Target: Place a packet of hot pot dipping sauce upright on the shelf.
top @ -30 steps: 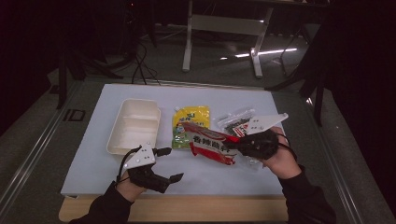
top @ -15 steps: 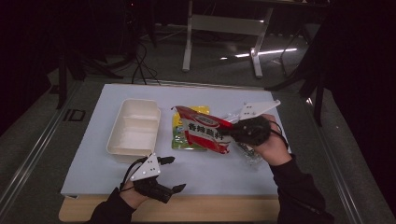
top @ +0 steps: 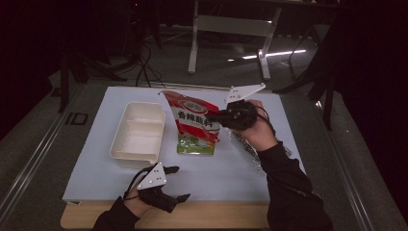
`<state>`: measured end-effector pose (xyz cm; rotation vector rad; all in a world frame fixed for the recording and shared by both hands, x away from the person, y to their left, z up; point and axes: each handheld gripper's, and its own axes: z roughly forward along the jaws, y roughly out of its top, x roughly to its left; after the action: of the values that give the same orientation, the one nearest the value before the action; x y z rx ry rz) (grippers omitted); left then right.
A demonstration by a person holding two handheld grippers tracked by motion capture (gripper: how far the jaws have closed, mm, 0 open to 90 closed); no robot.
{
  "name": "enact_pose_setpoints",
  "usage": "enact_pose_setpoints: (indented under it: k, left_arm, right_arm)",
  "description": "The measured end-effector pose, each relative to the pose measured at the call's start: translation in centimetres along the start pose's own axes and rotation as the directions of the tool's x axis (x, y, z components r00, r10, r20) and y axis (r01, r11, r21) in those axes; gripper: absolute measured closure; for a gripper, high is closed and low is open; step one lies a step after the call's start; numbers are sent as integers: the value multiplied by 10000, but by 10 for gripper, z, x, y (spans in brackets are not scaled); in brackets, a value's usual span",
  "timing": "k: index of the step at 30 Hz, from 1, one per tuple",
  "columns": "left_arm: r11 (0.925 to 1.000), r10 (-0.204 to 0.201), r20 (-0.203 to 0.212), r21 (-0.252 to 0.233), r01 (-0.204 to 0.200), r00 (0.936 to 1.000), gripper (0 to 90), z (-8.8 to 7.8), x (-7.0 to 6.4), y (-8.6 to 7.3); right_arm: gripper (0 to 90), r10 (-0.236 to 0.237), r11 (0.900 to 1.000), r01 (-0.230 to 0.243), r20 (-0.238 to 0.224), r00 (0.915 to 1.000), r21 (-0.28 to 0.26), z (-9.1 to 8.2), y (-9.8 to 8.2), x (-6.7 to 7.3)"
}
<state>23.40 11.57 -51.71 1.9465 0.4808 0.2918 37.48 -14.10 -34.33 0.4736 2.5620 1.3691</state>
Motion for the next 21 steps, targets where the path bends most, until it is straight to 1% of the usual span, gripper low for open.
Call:
enact_pose_setpoints:
  k: [1,4,7,8,9,13,15,16,18,21]
  left_arm:
    - [10000,63,19,-13,-63,10000,83,0,0,-1]
    - [10000,42,48,-4,-42,10000,83,0,-1,-2]
    - [10000,-72,81,-27,72,9999,83,0,-1,-4]
    - [10000,4,26,7,-4,10000,83,0,-1,-4]
    - [10000,57,6,33,-57,10000,83,1,-2,-4]
    - [10000,62,29,73,-62,10000,82,2,-2,-5]
    - [9999,92,6,90,-92,10000,82,2,-3,-6]
    - [9999,92,6,90,-92,10000,81,2,-3,-6]
    - [10000,51,-46,42,-50,10000,76,0,-2,-6]
    - [10000,-2,-135,20,3,9999,62,-1,-2,-7]
  right_arm:
    - [899,-25,10000,25,-5,10000,-19,3,3,-1]
    - [899,-49,10000,49,1,10000,-7,13,10,-3]
    - [899,-81,10000,81,-7,10000,-55,21,16,-4]
    - [899,-87,9999,86,-24,10000,-83,24,18,-5]
    - [899,-48,9999,48,-25,10000,-138,26,20,-5]
    - [899,83,9992,-85,-51,10000,-385,36,26,-9]
    - [899,100,9990,-102,-60,9999,-441,43,29,-10]
    - [899,100,9990,-102,-60,9999,-441,43,29,-10]
    - [899,120,9990,-124,-77,9999,-432,54,33,-13]
    - [899,194,9989,-199,-141,9997,-418,64,36,-15]
